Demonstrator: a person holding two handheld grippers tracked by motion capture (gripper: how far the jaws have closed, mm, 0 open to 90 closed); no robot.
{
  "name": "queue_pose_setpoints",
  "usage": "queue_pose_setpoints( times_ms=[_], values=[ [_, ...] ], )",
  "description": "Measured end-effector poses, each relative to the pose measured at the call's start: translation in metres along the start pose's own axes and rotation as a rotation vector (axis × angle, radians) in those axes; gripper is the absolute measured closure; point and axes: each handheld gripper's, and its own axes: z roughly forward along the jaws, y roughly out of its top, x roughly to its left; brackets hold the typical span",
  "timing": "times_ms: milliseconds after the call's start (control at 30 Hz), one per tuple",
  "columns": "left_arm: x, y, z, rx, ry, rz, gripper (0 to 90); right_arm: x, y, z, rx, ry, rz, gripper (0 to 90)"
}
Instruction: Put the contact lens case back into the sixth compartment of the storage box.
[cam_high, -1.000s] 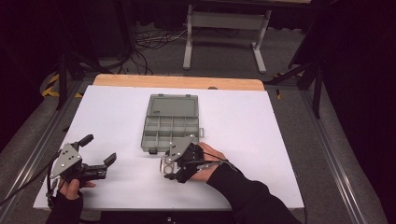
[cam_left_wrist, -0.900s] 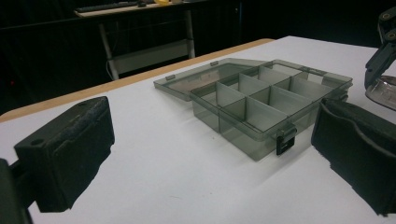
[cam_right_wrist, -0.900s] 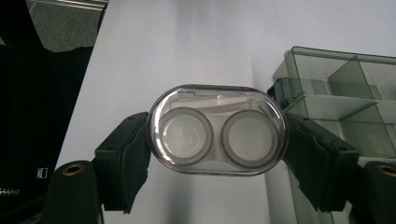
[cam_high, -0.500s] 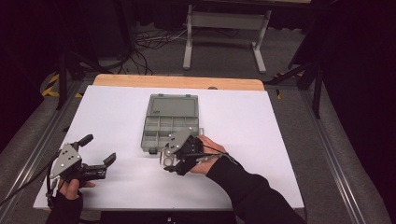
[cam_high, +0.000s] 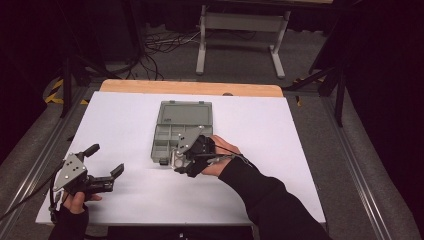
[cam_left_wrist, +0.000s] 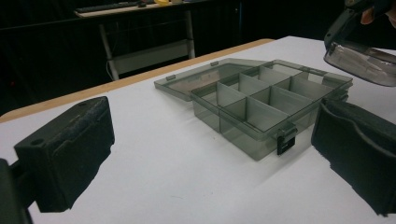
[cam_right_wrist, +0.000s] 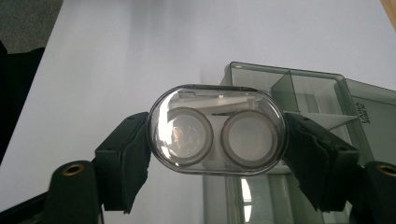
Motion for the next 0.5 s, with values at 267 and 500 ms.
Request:
queue_pose_setpoints(
  times_ms=[267, 500],
  values=[
    [0.000, 0.000, 0.000, -0.001, -0.001, 0.001, 0.3, -0.009, 0.004, 0.002, 0.020, -0.013, -0.007, 26.6],
    [0.001, 0.000, -0.001, -0.002, 0.000, 0.000, 0.3, -0.019, 0.006, 0.004, 0.026, -0.025, -0.008, 26.6]
  ],
)
